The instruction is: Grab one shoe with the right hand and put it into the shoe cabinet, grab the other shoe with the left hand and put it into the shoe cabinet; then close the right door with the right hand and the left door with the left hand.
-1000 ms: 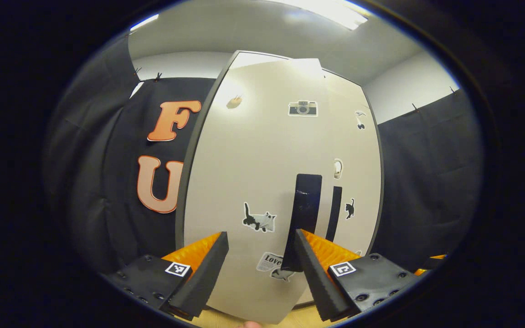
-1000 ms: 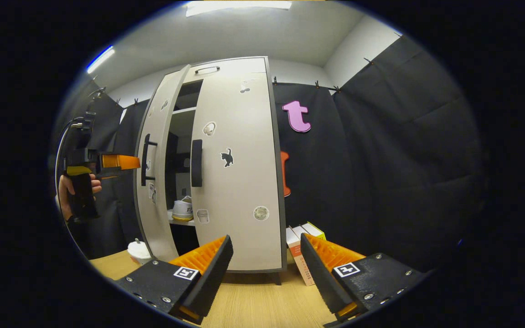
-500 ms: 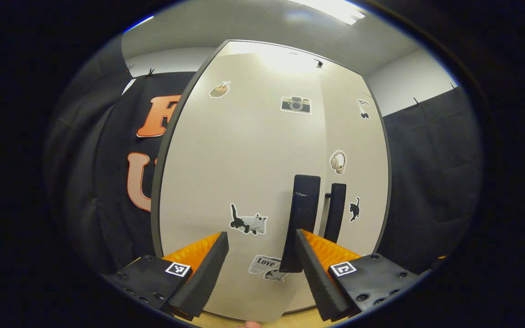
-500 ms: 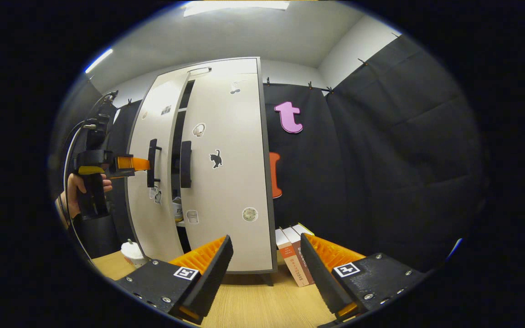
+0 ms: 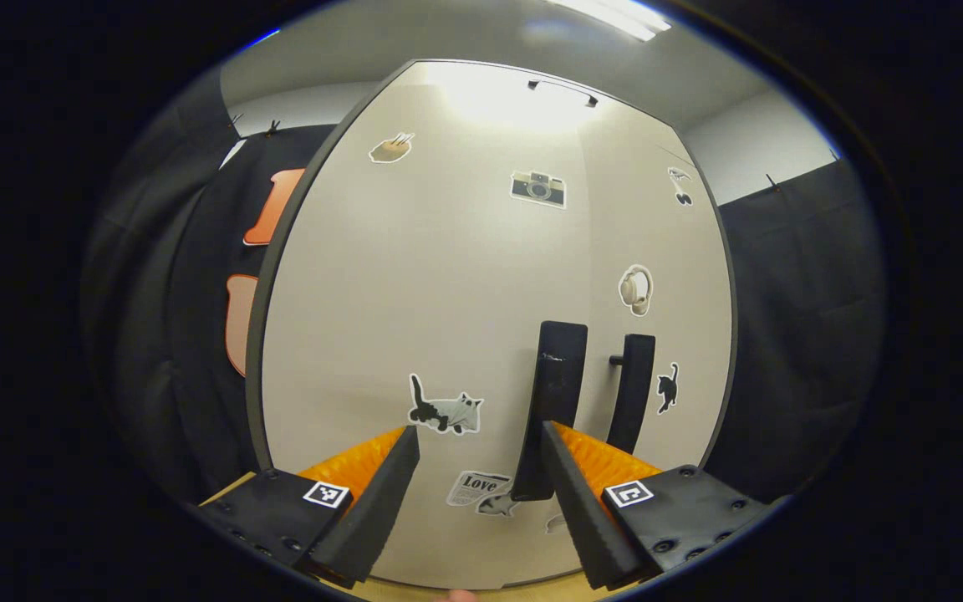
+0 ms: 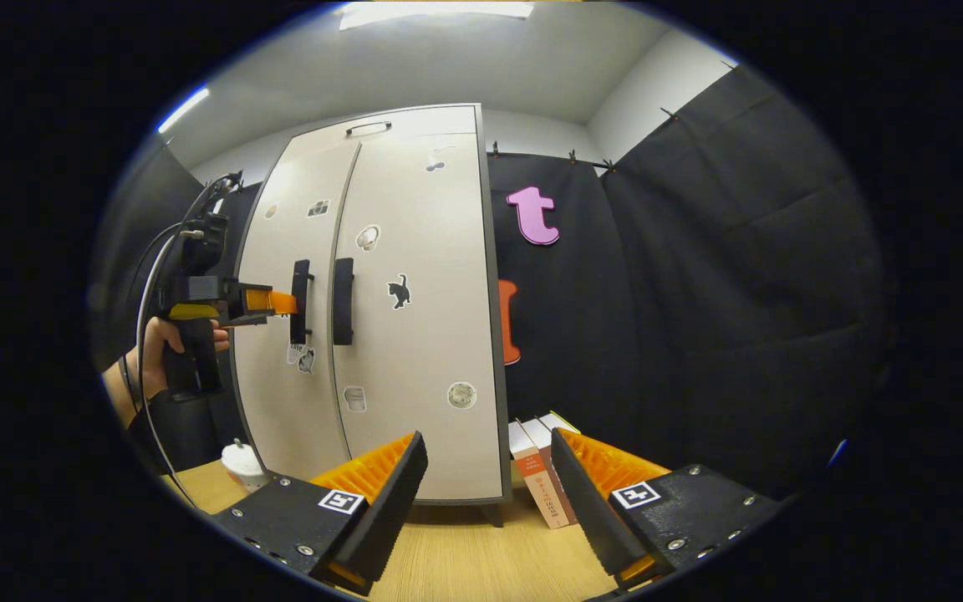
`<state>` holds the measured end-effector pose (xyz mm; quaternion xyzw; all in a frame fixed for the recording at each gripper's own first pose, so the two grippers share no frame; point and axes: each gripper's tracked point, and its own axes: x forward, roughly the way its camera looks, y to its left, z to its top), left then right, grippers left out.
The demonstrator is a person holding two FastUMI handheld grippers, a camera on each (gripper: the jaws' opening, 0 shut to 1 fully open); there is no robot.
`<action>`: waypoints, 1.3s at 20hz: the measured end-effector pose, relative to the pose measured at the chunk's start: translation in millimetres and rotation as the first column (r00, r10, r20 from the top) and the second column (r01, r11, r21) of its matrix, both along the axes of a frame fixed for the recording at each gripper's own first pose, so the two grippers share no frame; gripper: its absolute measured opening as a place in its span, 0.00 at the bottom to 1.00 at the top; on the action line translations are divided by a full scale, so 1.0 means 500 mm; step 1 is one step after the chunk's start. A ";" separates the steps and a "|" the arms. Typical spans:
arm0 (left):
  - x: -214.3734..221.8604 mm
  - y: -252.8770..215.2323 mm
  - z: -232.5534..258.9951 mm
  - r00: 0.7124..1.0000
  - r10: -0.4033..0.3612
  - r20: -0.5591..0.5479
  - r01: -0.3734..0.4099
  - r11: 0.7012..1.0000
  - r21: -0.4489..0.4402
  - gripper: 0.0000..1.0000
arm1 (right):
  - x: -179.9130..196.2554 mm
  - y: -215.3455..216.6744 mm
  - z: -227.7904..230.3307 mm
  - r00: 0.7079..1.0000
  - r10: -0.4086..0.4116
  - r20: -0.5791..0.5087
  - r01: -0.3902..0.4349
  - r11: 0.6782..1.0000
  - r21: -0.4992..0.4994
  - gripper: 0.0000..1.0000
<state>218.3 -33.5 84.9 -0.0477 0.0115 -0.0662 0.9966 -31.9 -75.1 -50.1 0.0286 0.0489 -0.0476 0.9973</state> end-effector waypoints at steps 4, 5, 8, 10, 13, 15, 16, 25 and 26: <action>0.002 0.002 -0.005 1.000 0.000 -0.006 -0.001 1.000 -0.022 0.99 | 0.002 0.001 0.005 1.000 0.002 0.005 -0.002 1.000 -0.011 0.92; 0.003 0.002 -0.005 1.000 0.001 -0.008 -0.001 1.000 -0.025 0.99 | 0.003 0.002 0.005 1.000 0.003 0.006 -0.003 1.000 -0.010 0.92; -0.019 0.005 0.012 1.000 -0.005 0.009 0.006 0.999 -0.045 0.96 | 0.003 0.008 0.003 1.000 0.009 0.001 -0.009 1.000 -0.007 0.92; -0.052 0.024 0.022 1.000 0.013 0.028 -0.013 1.000 -0.012 0.96 | 0.004 0.014 0.004 1.000 0.018 0.002 -0.018 1.000 -0.008 0.92; -0.129 0.037 0.031 0.999 0.021 0.043 -0.022 1.000 0.022 0.96 | 0.007 0.029 0.006 0.999 0.038 0.001 -0.038 0.999 -0.005 0.92; -0.178 0.048 0.030 0.998 0.028 0.049 -0.030 0.999 0.040 0.96 | 0.010 0.039 0.010 0.999 0.052 0.003 -0.052 0.999 -0.003 0.92; -0.199 0.055 0.028 0.998 0.038 0.052 -0.040 0.998 0.048 0.96 | 0.010 0.046 0.012 0.998 0.062 0.005 -0.062 0.998 0.000 0.92; -0.365 0.106 -0.051 0.988 0.139 0.063 -0.143 0.987 0.073 0.96 | -0.004 0.083 0.014 0.994 0.108 0.004 -0.108 0.994 -0.018 0.92; -0.381 0.105 -0.067 0.988 0.143 0.054 -0.147 0.986 0.079 0.96 | -0.007 0.084 0.012 0.994 0.109 0.001 -0.109 0.994 -0.023 0.92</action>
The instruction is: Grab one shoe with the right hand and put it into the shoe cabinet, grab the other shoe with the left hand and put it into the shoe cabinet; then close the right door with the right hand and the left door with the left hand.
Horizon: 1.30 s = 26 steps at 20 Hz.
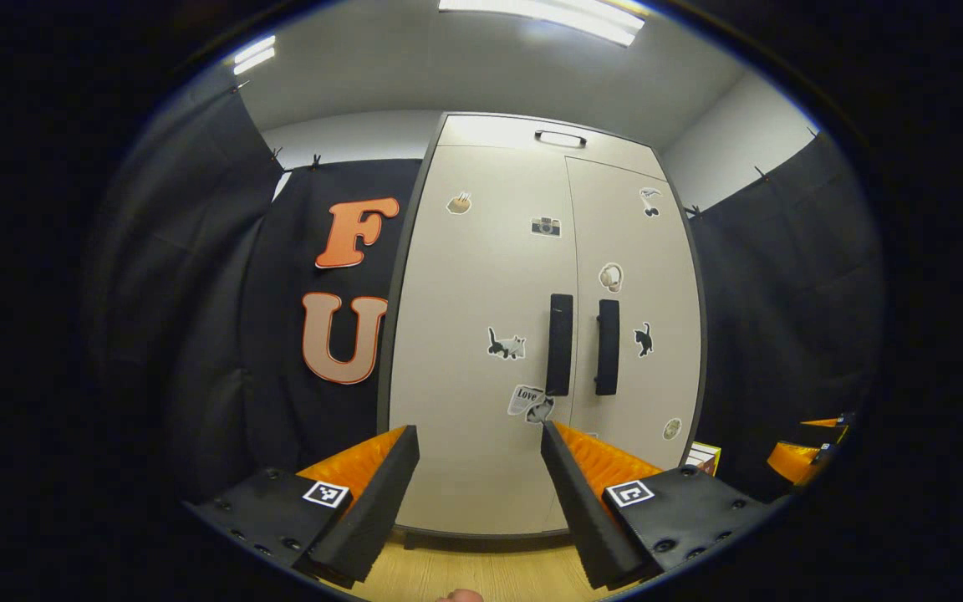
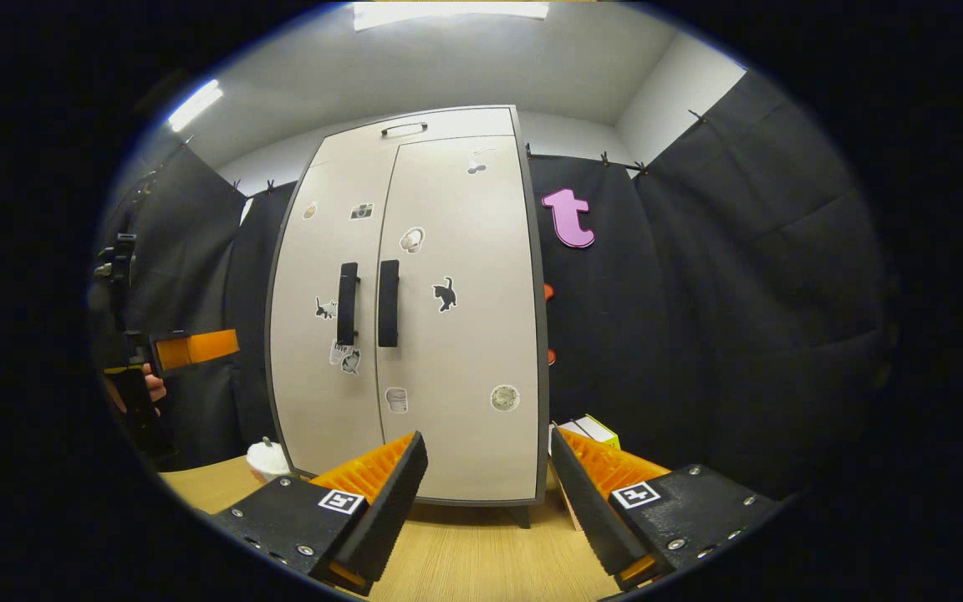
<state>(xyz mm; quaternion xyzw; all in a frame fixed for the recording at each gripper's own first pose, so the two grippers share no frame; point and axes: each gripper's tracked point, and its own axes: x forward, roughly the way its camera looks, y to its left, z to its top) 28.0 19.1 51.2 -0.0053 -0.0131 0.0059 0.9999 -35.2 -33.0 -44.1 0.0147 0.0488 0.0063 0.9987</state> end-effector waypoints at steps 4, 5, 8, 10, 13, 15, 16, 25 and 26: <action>-0.051 -0.006 -0.056 0.999 0.025 -0.026 -0.025 1.000 -0.009 0.96 | -0.002 0.004 -0.010 1.000 -0.015 0.012 0.015 1.000 -0.022 0.92; -0.062 -0.004 -0.063 0.999 0.035 -0.024 -0.035 0.999 -0.009 0.96 | -0.001 0.007 -0.015 1.000 -0.014 0.013 0.014 1.000 -0.028 0.92; -0.081 0.002 -0.092 0.996 0.069 -0.057 -0.069 0.998 -0.011 0.96 | -0.002 0.012 -0.033 1.000 -0.011 -0.005 0.011 1.000 -0.018 0.92; -0.089 0.007 -0.104 0.994 0.084 -0.066 -0.086 0.996 -0.030 0.93 | -0.003 0.020 -0.035 1.000 -0.004 -0.013 0.004 1.000 0.009 0.92; -0.097 0.023 -0.109 0.993 0.104 -0.062 -0.105 0.994 -0.007 0.96 | -0.005 0.023 -0.031 1.000 -0.002 -0.007 0.002 1.000 0.012 0.92; -0.099 0.028 -0.109 0.992 0.106 -0.060 -0.106 0.994 0.014 0.96 | -0.005 0.024 -0.031 1.000 -0.001 -0.010 0.001 1.000 0.017 0.92; -0.099 0.029 -0.109 0.992 0.107 -0.062 -0.106 0.994 0.015 0.96 | -0.006 0.025 -0.029 1.000 -0.002 -0.011 0.002 1.000 0.022 0.92; -0.090 0.006 -0.104 0.995 0.074 -0.061 -0.074 0.997 0.002 0.96 | 0.001 0.040 -0.018 1.000 0.009 -0.001 -0.009 0.999 0.044 0.92; -0.090 0.003 -0.103 0.996 0.070 -0.060 -0.070 0.998 -0.003 0.96 | 0.000 0.038 -0.019 1.000 0.007 -0.002 -0.007 0.999 0.046 0.92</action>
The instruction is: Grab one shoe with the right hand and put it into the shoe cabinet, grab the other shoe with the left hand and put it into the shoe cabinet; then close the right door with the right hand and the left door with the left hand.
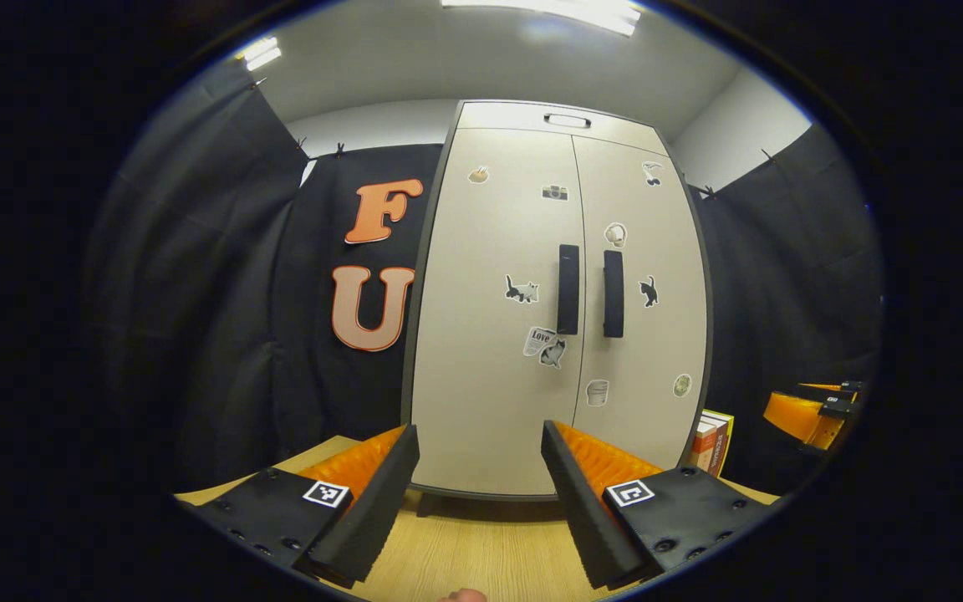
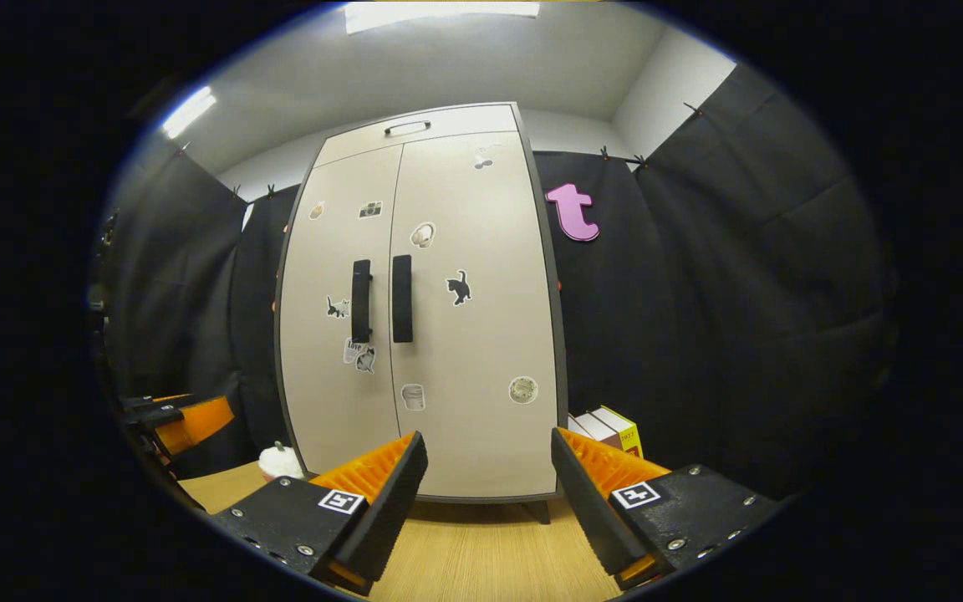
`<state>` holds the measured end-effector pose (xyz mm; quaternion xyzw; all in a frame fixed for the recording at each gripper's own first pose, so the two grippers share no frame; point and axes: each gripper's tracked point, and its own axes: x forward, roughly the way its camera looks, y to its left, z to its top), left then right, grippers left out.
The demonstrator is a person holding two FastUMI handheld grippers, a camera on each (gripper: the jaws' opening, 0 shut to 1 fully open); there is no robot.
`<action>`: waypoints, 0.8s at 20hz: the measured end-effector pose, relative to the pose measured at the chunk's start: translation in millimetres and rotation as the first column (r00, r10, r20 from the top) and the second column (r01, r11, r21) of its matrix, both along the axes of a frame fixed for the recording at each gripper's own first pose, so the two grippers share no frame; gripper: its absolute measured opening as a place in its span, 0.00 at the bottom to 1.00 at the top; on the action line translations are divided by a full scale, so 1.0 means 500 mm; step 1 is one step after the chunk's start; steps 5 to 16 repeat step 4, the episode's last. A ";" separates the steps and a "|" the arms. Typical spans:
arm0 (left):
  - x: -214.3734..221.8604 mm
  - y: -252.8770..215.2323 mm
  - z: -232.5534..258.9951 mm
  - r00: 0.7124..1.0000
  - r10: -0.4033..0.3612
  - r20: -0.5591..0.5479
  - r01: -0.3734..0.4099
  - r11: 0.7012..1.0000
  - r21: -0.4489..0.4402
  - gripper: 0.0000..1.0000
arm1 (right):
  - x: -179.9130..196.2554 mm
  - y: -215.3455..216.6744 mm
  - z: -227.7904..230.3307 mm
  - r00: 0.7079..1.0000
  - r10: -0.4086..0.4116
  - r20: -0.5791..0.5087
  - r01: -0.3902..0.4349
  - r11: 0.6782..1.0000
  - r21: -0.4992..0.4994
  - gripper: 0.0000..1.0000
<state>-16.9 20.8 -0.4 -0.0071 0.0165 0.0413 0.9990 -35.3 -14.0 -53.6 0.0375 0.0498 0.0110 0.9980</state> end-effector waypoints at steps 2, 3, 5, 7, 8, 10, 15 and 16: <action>0.002 -0.002 0.002 1.000 -0.002 0.003 0.002 1.000 -0.010 0.96 | 0.000 -0.002 0.000 1.000 -0.002 -0.001 0.002 1.000 0.006 0.92; 0.002 -0.003 0.003 1.000 -0.003 0.004 0.003 1.000 -0.015 0.96 | 0.001 -0.002 0.000 1.000 -0.004 -0.002 0.004 1.000 0.008 0.92; 0.002 -0.004 0.004 1.000 -0.003 0.003 0.003 1.000 -0.017 0.96 | -0.001 -0.005 0.001 1.000 -0.006 0.000 0.006 1.000 0.009 0.92; 0.002 -0.004 0.004 1.000 -0.003 0.003 0.003 1.000 -0.017 0.96 | -0.001 -0.005 0.001 1.000 -0.006 0.000 0.006 1.000 0.009 0.92; 0.002 -0.004 0.004 1.000 -0.003 0.003 0.003 1.000 -0.017 0.96 | -0.001 -0.005 0.001 1.000 -0.006 0.000 0.006 1.000 0.009 0.92; 0.002 -0.004 0.004 1.000 -0.003 0.003 0.003 1.000 -0.017 0.96 | -0.001 -0.005 0.001 1.000 -0.006 0.000 0.006 1.000 0.009 0.92; 0.002 -0.004 0.004 1.000 -0.003 0.003 0.003 1.000 -0.017 0.96 | -0.001 -0.005 0.001 1.000 -0.006 0.000 0.006 1.000 0.009 0.92; 0.002 -0.004 0.004 1.000 -0.003 0.003 0.003 1.000 -0.017 0.96 | -0.001 -0.005 0.001 1.000 -0.006 0.000 0.006 1.000 0.009 0.92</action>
